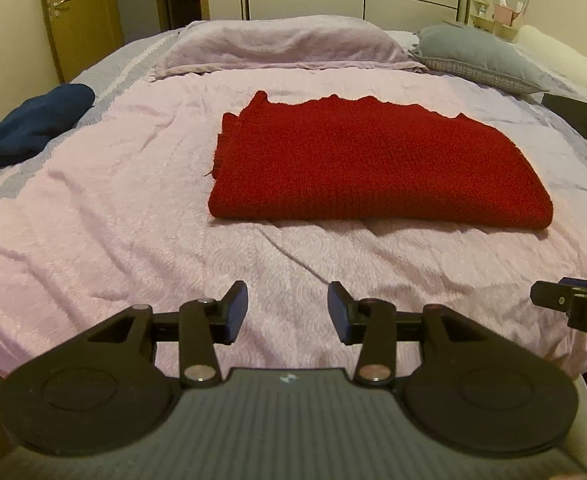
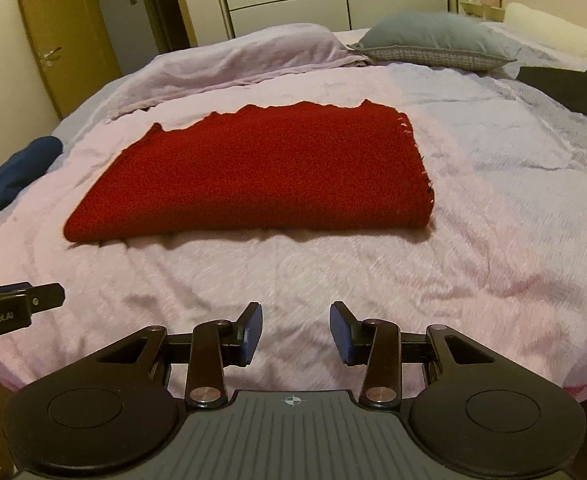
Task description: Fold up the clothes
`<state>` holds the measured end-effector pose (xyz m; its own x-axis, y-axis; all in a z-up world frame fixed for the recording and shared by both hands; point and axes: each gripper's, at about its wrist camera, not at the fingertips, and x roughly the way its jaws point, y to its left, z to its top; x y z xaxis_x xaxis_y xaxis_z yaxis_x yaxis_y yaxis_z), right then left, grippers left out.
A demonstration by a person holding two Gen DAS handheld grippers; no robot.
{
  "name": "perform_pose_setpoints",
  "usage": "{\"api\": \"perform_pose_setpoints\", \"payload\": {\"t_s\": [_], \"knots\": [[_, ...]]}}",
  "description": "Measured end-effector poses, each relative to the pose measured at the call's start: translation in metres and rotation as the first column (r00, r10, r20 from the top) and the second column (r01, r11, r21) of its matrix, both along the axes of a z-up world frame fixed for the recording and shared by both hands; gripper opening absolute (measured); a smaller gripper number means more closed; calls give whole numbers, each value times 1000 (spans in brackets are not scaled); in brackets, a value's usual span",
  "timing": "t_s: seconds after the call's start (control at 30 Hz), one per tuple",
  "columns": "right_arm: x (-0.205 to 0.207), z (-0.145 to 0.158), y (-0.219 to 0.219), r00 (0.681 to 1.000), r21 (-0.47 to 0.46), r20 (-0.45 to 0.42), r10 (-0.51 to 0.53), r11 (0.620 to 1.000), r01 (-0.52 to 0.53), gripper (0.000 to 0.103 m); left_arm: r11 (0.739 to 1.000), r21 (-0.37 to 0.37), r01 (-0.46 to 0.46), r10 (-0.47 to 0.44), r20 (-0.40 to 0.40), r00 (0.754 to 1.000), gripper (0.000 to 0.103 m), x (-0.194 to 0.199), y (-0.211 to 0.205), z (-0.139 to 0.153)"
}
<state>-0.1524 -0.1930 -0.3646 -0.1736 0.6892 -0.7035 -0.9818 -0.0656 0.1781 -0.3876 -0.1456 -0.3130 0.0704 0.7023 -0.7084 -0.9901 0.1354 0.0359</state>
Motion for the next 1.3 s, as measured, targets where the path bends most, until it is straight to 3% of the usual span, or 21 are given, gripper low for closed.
{"api": "perform_pose_setpoints", "payload": {"t_s": [0.5,1.3], "knots": [[-3,7,-25,1000,6,-11,7,1000,-7,43,999,38,11,-11,-1,1000,43,-2,-25,12],[-6,-3,-13,1000,-9,-13,22,1000,-22,43,1000,7,16,-16,-13,1000,43,-1,-17,0]]}}
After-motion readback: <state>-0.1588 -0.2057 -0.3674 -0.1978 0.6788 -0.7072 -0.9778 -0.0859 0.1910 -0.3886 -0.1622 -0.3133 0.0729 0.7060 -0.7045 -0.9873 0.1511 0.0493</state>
